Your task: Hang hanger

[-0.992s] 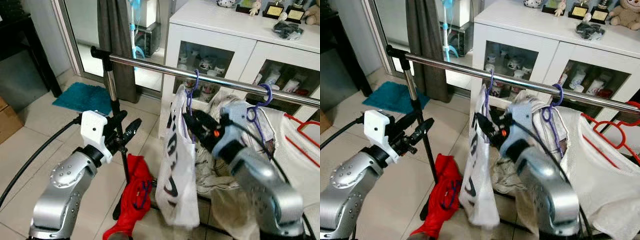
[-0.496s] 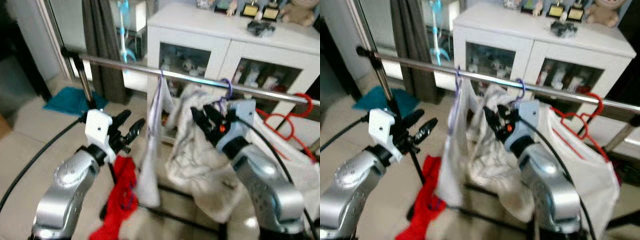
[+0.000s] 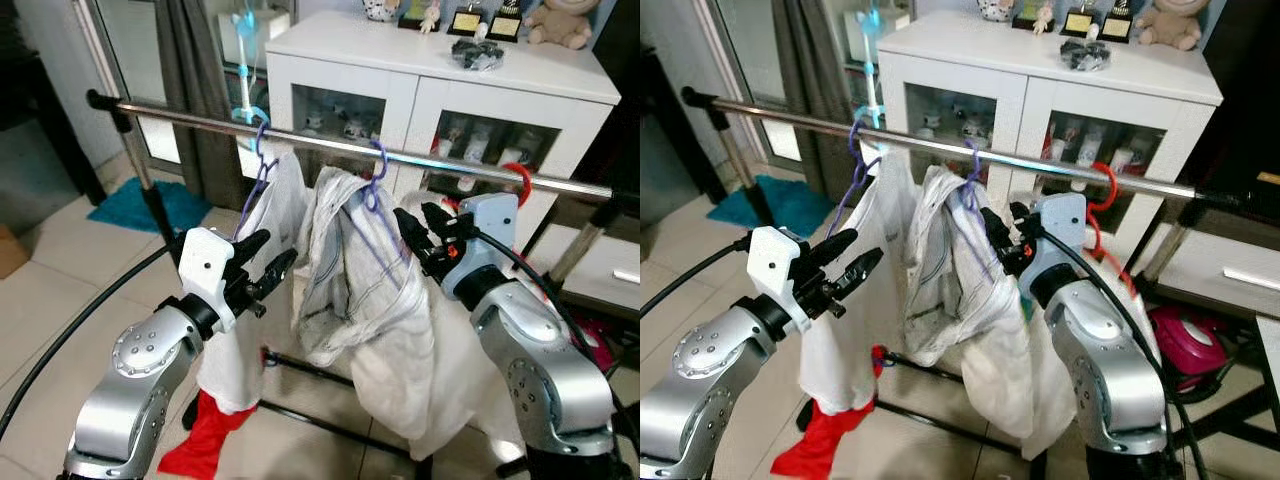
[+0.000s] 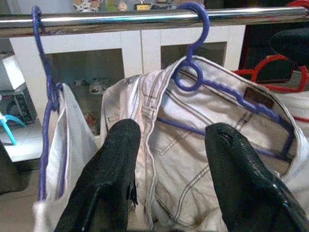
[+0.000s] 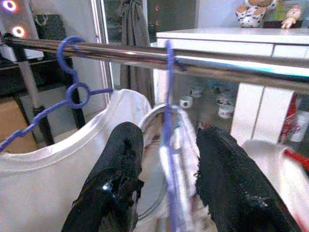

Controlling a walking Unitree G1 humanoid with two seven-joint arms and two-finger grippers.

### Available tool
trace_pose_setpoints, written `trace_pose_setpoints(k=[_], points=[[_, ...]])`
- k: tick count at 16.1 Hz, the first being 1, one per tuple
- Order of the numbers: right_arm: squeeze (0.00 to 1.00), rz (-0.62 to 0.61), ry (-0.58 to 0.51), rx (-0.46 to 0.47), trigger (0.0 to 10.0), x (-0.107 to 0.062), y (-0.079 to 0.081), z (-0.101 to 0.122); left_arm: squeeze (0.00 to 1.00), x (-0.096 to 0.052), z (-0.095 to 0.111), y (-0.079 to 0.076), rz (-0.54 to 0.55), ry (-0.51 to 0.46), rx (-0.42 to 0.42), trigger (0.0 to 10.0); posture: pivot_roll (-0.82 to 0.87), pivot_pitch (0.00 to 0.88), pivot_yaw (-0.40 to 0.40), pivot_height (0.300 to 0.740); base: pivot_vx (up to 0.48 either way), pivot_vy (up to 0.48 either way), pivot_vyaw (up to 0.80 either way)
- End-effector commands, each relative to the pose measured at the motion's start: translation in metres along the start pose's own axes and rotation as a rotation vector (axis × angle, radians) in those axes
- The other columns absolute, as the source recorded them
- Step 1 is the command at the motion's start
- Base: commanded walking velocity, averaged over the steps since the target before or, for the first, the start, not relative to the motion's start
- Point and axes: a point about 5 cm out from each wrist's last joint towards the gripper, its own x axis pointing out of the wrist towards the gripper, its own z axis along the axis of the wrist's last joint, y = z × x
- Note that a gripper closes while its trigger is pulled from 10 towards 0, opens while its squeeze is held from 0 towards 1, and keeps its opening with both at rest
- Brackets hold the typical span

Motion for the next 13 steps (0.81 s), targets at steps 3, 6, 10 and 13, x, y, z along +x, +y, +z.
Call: trace_pose_setpoints(k=[3, 6, 10, 13], points=[[0.00, -0.051, 0.005, -0.038, 10.0, -0.001, -0.006, 0.000, 0.00, -0.001, 0.000, 0.003, 0.009, 0.006, 0.010, 10.0, 0.01, 0.000, -0.018, 0.740, 0.000, 0.000, 0.00], [0.00, -0.054, 0.015, -0.014, 10.0, -0.006, -0.005, -0.004, 0.00, -0.001, -0.002, 0.002, 0.008, 0.011, 0.022, 10.0, 0.01, 0.000, -0.017, 0.740, 0.000, 0.000, 0.00], [0.00, -0.034, -0.004, 0.043, 10.0, -0.012, 0.002, -0.005, 0.00, 0.000, -0.001, 0.003, 0.023, 0.009, 0.038, 10.0, 0.00, 0.000, -0.014, 0.740, 0.000, -0.062, -0.79], [0.00, -0.007, -0.001, -0.002, 10.0, -0.009, 0.004, -0.002, 0.00, 0.002, -0.001, 0.004, 0.038, 0.004, 0.040, 10.0, 0.00, 0.000, -0.014, 0.740, 0.000, -0.265, -0.26]])
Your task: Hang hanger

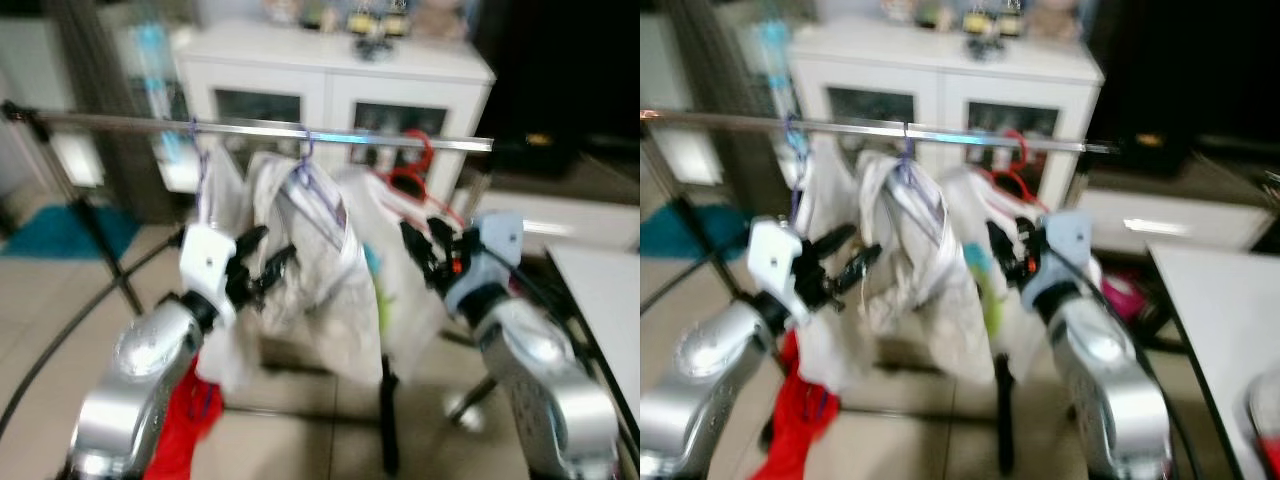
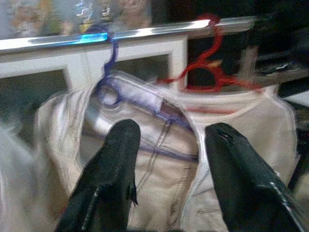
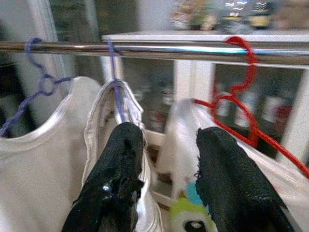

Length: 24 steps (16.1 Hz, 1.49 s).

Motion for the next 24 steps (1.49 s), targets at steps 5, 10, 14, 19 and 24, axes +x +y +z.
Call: trace_pose_setpoints(k=[5, 10, 14, 19, 24], points=[[0.00, 0.024, -0.008, -0.061, 10.0, 0.004, 0.000, 0.000, 0.00, 0.001, -0.003, 0.002, 0.034, 0.012, -0.002, 10.0, 0.00, 0.000, -0.023, 0.740, 0.000, -0.158, 0.00], [0.00, -0.103, -0.005, -0.129, 10.0, 0.006, -0.007, -0.010, 0.00, 0.003, -0.002, 0.008, 0.093, 0.013, -0.039, 10.0, 0.00, 0.000, -0.021, 0.740, 0.000, 0.000, 0.00], [0.00, -0.123, 0.006, -0.085, 10.0, 0.006, -0.012, -0.013, 0.00, 0.005, -0.002, 0.008, 0.071, 0.018, -0.072, 10.0, -0.01, 0.000, -0.013, 0.740, 0.000, 0.000, 0.00], [0.00, 0.005, 0.034, -0.123, 10.0, 0.008, 0.005, -0.015, 1.00, 0.005, -0.001, 0.004, 0.044, 0.018, -0.135, 10.0, -0.01, 0.000, -0.018, 0.740, 0.000, 0.000, 0.30], [0.00, 0.001, 0.042, -0.053, 10.0, 0.008, 0.005, -0.018, 1.00, 0.004, -0.001, 0.005, 0.049, 0.020, -0.139, 10.0, -0.01, 0.000, -0.018, 0.740, 0.000, 0.000, 0.60]])
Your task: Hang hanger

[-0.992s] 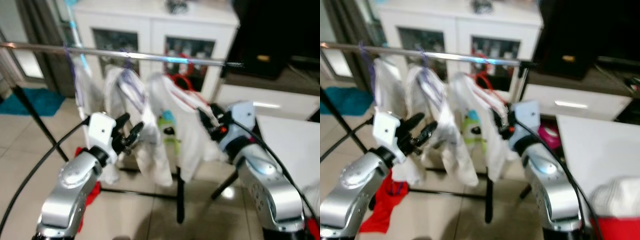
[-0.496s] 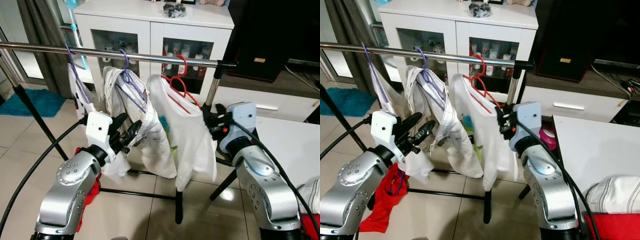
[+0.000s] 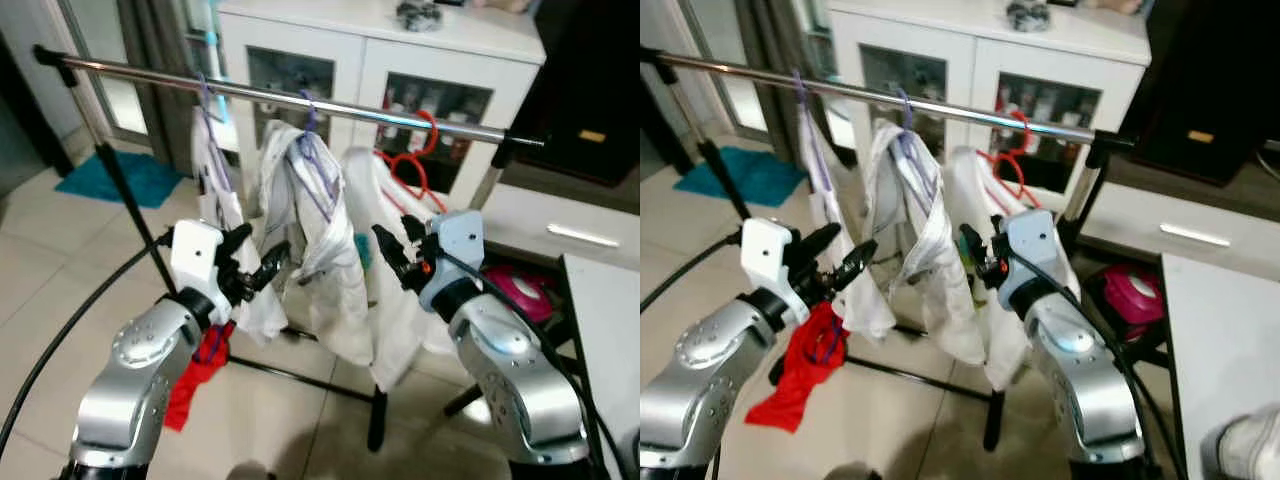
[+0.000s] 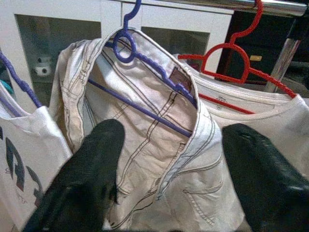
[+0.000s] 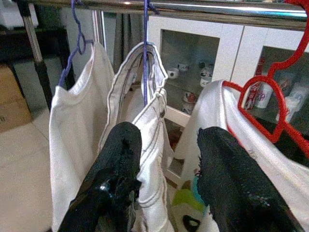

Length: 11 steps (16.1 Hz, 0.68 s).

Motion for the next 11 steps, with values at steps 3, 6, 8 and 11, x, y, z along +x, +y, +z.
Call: trace_pose_setpoints(k=[3, 6, 8, 11], points=[[0.00, -0.005, 0.011, 0.038, 10.0, -0.0042, -0.0056, -0.0014, 1.00, 0.0010, 0.0044, -0.0010, 0.018, -0.024, -0.027, 10.0, 0.00, 0.000, -0.020, 0.740, 0.000, 0.000, 0.00], [0.00, -0.009, 0.020, 0.038, 10.0, -0.0046, -0.0048, -0.0028, 1.00, 0.0013, 0.0055, 0.0003, 0.025, -0.025, 0.004, 10.0, 0.00, 0.000, -0.020, 0.740, 0.000, 0.000, 0.00], [0.00, -0.029, 0.026, 0.057, 10.0, -0.0048, -0.0074, -0.0036, 1.00, 0.0013, 0.0056, 0.0001, 0.021, -0.027, 0.001, 10.0, 0.00, 0.000, -0.020, 0.740, 0.000, 0.407, 0.00], [0.00, -0.044, 0.033, 0.079, 10.0, -0.0040, -0.0097, -0.0043, 1.00, 0.0021, 0.0068, 0.0012, 0.028, -0.034, 0.006, 10.0, 0.00, 0.000, -0.015, 0.740, 0.000, 0.320, 0.00]])
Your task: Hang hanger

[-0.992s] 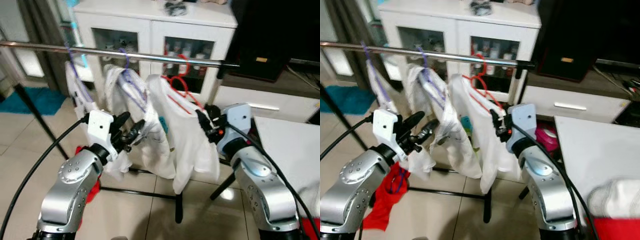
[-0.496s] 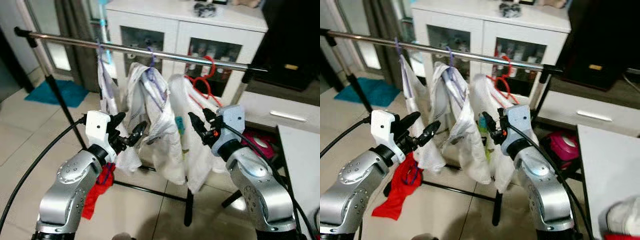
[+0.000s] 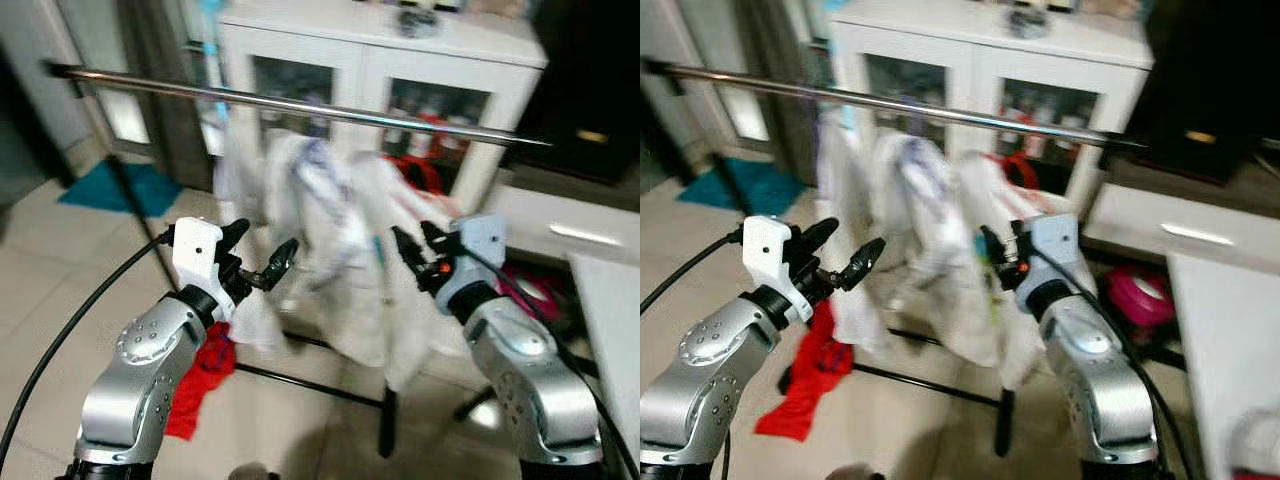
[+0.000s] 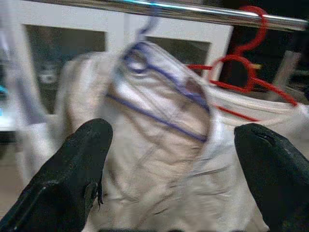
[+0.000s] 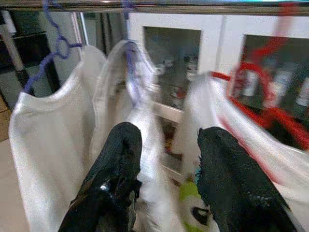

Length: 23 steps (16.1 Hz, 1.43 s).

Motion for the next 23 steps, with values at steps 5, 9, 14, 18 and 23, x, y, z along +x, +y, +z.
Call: trace_pose_setpoints(k=[5, 9, 14, 18, 23], points=[[0.00, -0.006, 0.016, -0.034, 10.0, 0.004, 0.002, 0.001, 1.00, 0.002, 0.008, 0.004, 0.009, -0.027, 0.068, 10.0, 0.00, 0.000, -0.020, 0.740, 0.048, 0.000, 0.00], [0.00, -0.070, -0.007, -0.015, 10.0, 0.005, -0.008, 0.005, 1.00, 0.002, 0.006, 0.006, 0.012, -0.013, 0.081, 10.0, 0.00, 0.000, -0.022, 0.740, 0.367, 0.000, 0.40], [0.00, -0.035, -0.009, -0.088, 10.0, 0.008, -0.005, 0.007, 1.00, 0.003, 0.003, 0.002, -0.004, -0.008, 0.084, 10.0, 0.00, 0.000, -0.026, 0.740, 0.376, 0.000, 0.00], [0.00, -0.051, -0.029, -0.114, 10.0, 0.010, -0.009, 0.012, 1.00, 0.001, 0.000, 0.000, -0.020, 0.006, 0.088, 10.0, 0.00, 0.000, -0.038, 0.740, 0.374, 0.000, 0.44], [0.00, 0.049, 0.020, -0.175, 10.0, 0.010, -0.010, 0.016, 0.90, -0.006, -0.005, -0.009, -0.193, 0.069, 0.111, 10.0, 0.01, 0.000, -0.049, 0.740, 0.067, 0.000, 0.00]])
